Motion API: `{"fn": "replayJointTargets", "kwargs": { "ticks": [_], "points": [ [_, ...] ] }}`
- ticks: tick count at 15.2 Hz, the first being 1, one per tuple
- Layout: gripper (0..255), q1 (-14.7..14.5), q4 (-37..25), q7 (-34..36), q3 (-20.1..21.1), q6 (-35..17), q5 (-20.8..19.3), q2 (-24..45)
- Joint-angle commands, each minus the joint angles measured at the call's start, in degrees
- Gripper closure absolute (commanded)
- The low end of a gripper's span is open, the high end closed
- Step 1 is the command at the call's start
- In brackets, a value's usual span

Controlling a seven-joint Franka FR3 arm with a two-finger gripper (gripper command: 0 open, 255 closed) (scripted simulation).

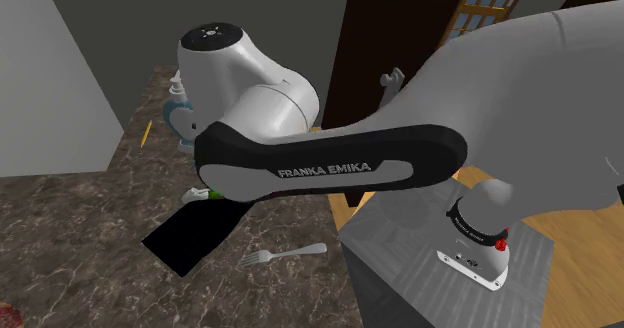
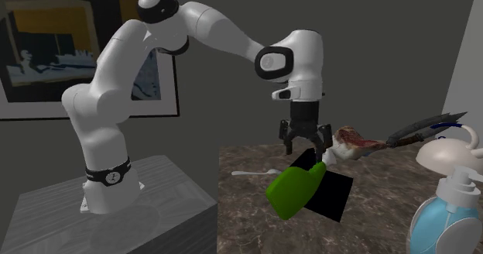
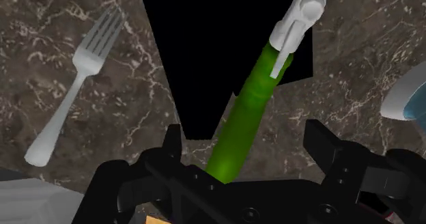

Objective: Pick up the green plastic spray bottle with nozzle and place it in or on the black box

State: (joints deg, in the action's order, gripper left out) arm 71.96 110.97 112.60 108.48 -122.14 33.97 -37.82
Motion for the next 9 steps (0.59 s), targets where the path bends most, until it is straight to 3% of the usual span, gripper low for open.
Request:
{"fn": "replayJointTargets", "kwargs": {
  "ticks": [1,9],
  "points": [
    [0,5.78,-4.38,8.95,1.73,2.52,6.98,-0.7],
    [0,8.8,-3.68,7.49,5.85,-0.91,10.51,-3.53]
  ]
}}
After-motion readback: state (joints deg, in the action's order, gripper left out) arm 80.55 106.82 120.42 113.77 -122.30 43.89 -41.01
